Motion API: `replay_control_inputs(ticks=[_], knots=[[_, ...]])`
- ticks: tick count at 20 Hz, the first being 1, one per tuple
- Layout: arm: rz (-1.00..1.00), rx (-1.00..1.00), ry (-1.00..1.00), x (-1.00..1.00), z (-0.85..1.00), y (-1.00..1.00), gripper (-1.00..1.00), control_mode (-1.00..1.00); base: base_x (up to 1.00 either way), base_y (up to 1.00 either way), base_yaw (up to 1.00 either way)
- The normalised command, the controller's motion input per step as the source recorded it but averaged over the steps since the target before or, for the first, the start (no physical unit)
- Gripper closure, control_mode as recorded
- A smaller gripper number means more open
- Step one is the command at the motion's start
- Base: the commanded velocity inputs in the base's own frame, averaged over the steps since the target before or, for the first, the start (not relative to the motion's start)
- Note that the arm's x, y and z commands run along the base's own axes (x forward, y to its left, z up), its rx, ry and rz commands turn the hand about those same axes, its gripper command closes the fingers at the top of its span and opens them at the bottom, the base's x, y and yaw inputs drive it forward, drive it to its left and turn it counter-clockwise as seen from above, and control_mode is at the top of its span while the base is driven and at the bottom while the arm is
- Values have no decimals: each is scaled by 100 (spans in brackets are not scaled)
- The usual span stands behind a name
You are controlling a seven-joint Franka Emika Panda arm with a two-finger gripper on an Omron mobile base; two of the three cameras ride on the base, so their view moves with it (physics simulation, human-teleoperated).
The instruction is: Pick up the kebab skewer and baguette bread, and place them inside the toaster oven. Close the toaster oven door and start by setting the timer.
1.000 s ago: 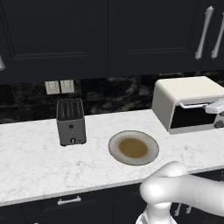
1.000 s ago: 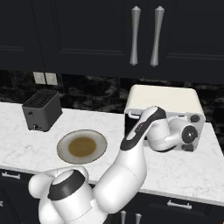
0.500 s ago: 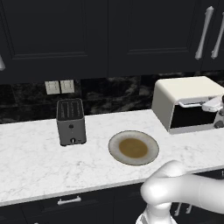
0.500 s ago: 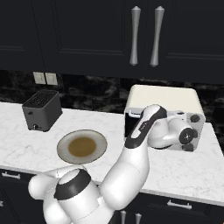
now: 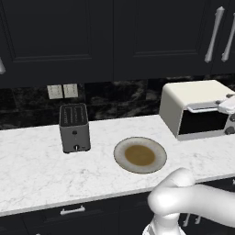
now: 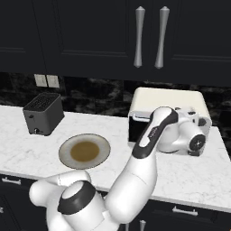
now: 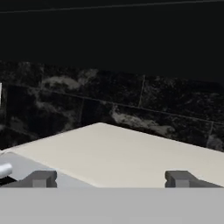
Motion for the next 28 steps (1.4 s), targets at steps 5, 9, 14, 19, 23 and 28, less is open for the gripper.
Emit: replay_control_inputs(ticks=[5, 9, 14, 19, 23, 28], knots=[[0, -8, -12, -65, 52, -42, -100, -100, 0, 0, 0], [12, -31, -22, -37, -28, -44, -100, -100, 0, 0, 0], [18, -41, -34, -1, -53, -26, -100, -100, 0, 0, 0], [5, -39, -29, 7, -61, -66, -100, -100, 0, 0, 0], [3, -31, -38, 0, -34, -81, -100, -100, 0, 0, 0], [0, -30, -21, 15, -45, -57, -100, -100, 0, 0, 0]])
